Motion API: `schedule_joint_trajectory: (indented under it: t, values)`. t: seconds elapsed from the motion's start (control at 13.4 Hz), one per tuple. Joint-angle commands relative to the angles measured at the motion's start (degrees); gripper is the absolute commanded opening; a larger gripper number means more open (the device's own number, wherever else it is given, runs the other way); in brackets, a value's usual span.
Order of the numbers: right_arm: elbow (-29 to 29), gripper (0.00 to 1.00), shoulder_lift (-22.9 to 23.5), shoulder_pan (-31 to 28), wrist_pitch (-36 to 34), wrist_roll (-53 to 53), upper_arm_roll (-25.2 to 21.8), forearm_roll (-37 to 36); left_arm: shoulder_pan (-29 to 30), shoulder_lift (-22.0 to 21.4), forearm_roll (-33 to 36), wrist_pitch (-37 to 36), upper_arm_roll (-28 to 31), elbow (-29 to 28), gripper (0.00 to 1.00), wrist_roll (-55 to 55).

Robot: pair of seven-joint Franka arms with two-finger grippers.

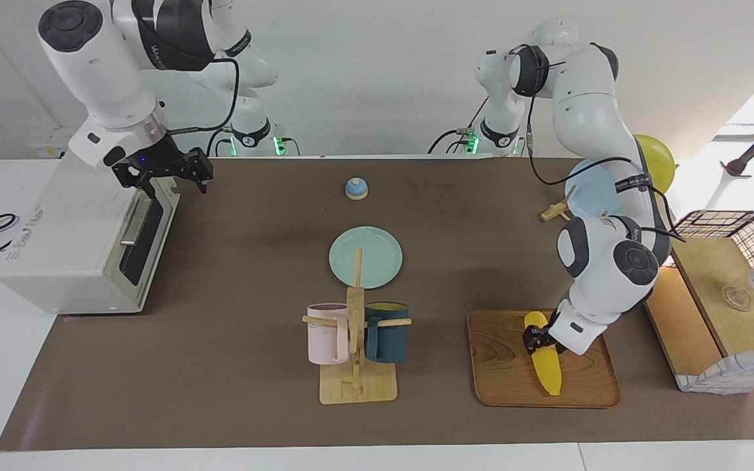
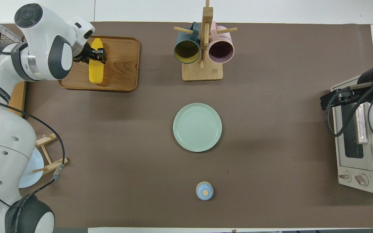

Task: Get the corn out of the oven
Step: 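Open the left gripper and release the corn on the tray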

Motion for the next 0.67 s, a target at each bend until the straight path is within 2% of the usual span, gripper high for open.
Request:
schedule_joint_trajectory:
  t: [0.0,0.22,0.6]
  values:
    - [-0.6,1.00,-0.3,0.1,-1.6,0.8,-0.5,1.2,0.5,-0.8,1.0,-1.0,0.0,1.5,1.00,-0.4]
    - [-3.1,1.00,-2.3,-0.2,-0.7,0.7,-0.5,1.2,0.5,-4.9,0.8,-4.6,0.0,1.4,1.00,-2.0]
    - [0.8,1.00,-0.9,-2.4,-1.8,0.8,-1.0,3.6,0.8,-19.0,1.1,-11.4,0.8,-6.6,1.00,-5.4]
